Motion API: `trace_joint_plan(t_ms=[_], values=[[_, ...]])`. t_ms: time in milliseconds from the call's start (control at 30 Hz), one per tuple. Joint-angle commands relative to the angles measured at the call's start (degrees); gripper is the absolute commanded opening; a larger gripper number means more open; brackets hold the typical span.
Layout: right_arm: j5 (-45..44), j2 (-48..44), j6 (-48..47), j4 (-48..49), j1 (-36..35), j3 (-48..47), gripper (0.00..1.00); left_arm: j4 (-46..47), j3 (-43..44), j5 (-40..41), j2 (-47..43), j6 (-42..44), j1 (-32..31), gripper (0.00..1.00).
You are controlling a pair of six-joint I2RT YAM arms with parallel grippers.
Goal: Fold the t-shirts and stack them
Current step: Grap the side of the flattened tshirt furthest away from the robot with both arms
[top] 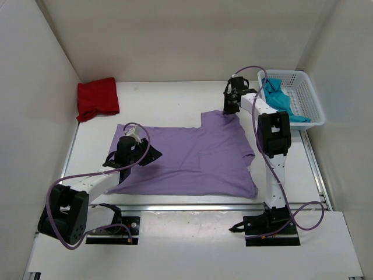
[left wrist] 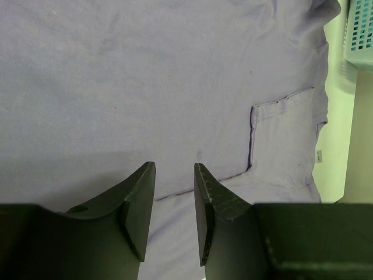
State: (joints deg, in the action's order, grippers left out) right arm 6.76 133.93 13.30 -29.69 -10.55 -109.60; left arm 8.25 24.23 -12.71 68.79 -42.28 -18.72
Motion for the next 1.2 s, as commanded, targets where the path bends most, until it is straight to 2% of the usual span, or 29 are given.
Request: trace_joint_plan(t_ms=[0, 33, 133, 200, 267, 300, 367, 433, 567, 667, 733, 800, 900, 1000, 1067, 1167], values=[[-6.2, -4.5, -1.3, 0.2, -1.9, 1.5, 0.00, 1.9, 0.3, -0.2, -1.1, -0.3, -0.8, 0.44], [-6.7, -5.4, -1.4, 0.7, -2.6, 2.2, 0.00, 1.9, 0.3, -0.2, -1.1, -0.3, -0.9, 0.43], [-19.6, -11.2, -3.5, 1.7, -8.0, 5.6, 0.00, 2.3, 0.1, 0.1, -1.4, -0.5, -1.3, 0.43], [-29.2, -15.4, -4.9, 3.8, -11.4, 13.1, 0.01, 2.6, -0.1, -0.2, -1.7, -0.6, -1.1, 0.43], [-33.8, -19.1, -3.9, 7.1, -14.4, 20.2, 0.16, 2.8, -0.4, 0.1, -2.3, -0.9, -0.6, 0.43], [-35.1, -21.7, -2.7, 9.2, -15.9, 25.1, 0.20, 2.7, -0.2, 0.4, -3.0, -1.0, -0.4, 0.43], [-33.1, -25.5, -1.1, 13.4, -17.7, 32.2, 0.32, 2.8, -0.1, 0.3, -3.2, -0.9, 0.2, 0.43], [-25.0, -27.8, -0.4, 16.5, -16.5, 37.8, 0.38, 2.5, 0.4, 0.7, -3.4, -1.1, 0.3, 0.43], [-17.8, -29.6, 0.2, 15.6, -12.7, 38.2, 0.39, 3.3, 0.4, -0.1, -3.2, -1.7, 1.1, 0.43], [-11.5, -32.5, 2.3, 20.4, -5.2, 38.2, 0.30, 3.6, 0.6, -0.2, -2.9, -2.2, 1.2, 0.44], [-4.0, -28.7, 2.8, 18.5, -1.0, 32.6, 0.24, 3.7, 1.3, 0.1, -2.9, -2.4, 1.0, 0.43], [-2.3, -23.4, 2.8, 14.1, 1.7, 24.7, 0.21, 3.5, 1.6, 0.1, -2.7, -2.1, 1.1, 0.44], [1.7, -15.0, 0.9, 9.6, 4.2, 15.5, 0.40, 3.1, 2.0, 0.5, -2.1, -2.1, 1.0, 0.43], [4.8, -9.9, 2.0, 8.2, 5.6, 12.0, 0.50, 4.1, 1.4, -0.4, -1.6, -2.3, 1.3, 0.44], [5.5, -8.5, 2.8, 7.5, 6.1, 10.8, 0.50, 3.9, 1.9, 0.0, -0.9, -1.9, 1.1, 0.44], [4.1, -7.5, 3.3, 6.1, 5.7, 11.5, 0.42, 4.4, 1.8, 0.1, -0.6, -1.8, 1.4, 0.44]])
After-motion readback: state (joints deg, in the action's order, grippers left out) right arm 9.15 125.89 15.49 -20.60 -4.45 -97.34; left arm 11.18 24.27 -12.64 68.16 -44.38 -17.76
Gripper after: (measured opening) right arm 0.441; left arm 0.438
